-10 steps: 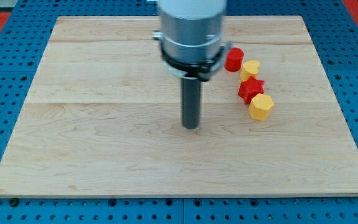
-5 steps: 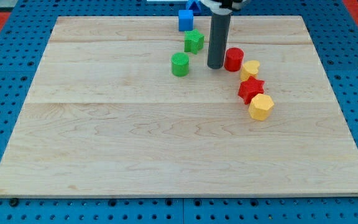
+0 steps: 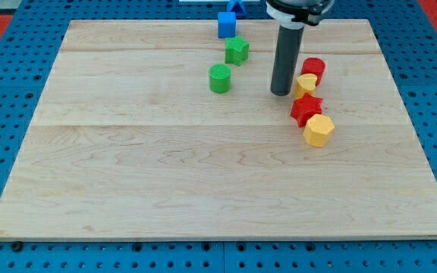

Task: Arrange all the blocks in a vertical line towards the right center of the board

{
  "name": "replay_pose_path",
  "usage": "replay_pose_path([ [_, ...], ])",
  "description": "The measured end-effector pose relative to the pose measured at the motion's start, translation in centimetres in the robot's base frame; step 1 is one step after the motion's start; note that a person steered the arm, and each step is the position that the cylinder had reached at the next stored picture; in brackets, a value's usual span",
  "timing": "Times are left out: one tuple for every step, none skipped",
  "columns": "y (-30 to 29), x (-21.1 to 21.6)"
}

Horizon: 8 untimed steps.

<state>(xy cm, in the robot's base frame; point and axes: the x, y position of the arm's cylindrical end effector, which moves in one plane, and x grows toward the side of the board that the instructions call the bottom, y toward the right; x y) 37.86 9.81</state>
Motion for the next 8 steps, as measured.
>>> replay_pose_path([
  [0.3, -0.1],
  [1.3, -0.1],
  [2.2, -0.1],
  [0.1, 0.3],
  [-3.7, 1.2],
  [-3.0, 3.9],
  [-2.4, 5.3],
  [-1.7, 5.3],
])
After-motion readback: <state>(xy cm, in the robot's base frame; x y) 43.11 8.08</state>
